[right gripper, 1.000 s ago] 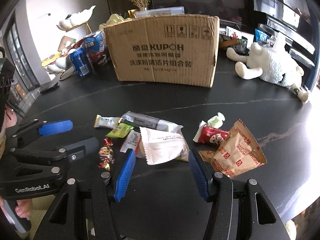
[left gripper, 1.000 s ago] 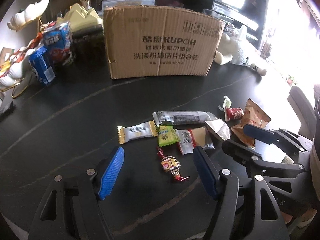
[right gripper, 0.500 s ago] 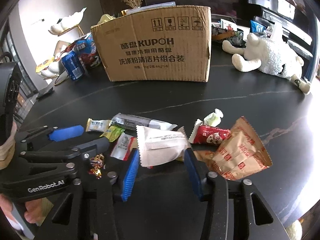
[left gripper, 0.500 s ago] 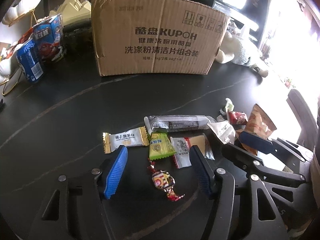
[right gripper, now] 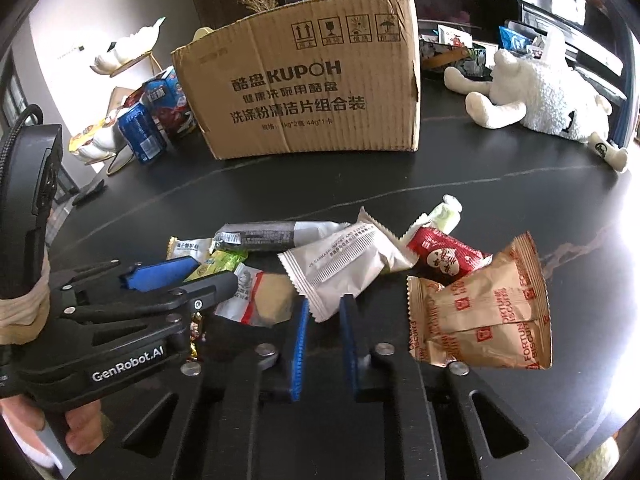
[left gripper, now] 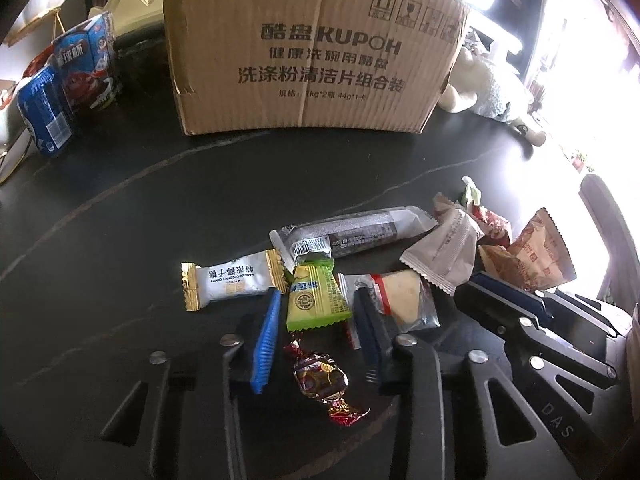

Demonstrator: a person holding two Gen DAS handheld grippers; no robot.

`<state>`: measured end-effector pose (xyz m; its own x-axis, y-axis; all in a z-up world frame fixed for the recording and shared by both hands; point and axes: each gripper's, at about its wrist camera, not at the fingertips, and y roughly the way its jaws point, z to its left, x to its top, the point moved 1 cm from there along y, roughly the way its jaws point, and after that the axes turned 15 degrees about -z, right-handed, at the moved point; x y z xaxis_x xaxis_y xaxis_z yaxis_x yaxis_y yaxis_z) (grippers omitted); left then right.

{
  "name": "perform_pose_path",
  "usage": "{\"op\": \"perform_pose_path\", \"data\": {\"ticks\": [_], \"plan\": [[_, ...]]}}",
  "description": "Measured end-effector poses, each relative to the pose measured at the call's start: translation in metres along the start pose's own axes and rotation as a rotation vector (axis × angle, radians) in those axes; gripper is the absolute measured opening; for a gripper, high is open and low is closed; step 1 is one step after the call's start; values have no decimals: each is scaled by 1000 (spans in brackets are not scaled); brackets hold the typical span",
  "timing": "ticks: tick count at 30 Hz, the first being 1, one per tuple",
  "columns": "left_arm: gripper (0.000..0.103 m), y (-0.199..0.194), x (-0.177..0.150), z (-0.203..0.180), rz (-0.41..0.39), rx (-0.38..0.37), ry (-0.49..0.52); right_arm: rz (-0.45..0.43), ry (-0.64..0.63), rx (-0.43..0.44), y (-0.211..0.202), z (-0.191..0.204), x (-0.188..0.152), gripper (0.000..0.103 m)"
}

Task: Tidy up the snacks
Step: 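Grasp the green-yellow candy with the left tool while the right tool grasps the white packet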

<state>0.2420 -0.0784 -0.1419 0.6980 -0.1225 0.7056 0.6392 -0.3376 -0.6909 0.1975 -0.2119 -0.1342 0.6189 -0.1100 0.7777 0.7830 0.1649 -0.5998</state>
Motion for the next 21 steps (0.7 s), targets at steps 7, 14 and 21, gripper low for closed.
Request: {"op": "perform_pose_path", "data": {"ticks": [7,14,21], "plan": [[30,-5,0,-3,-20,2,18,-33,3,5,-6,1,2,6],[29,-17,2,-7,-41,-2,27,-53,5,31,-15,3,6,4],[29,-30,2,-15,-80,-13,46,-29,76,93,-16,-6,4,28]]}}
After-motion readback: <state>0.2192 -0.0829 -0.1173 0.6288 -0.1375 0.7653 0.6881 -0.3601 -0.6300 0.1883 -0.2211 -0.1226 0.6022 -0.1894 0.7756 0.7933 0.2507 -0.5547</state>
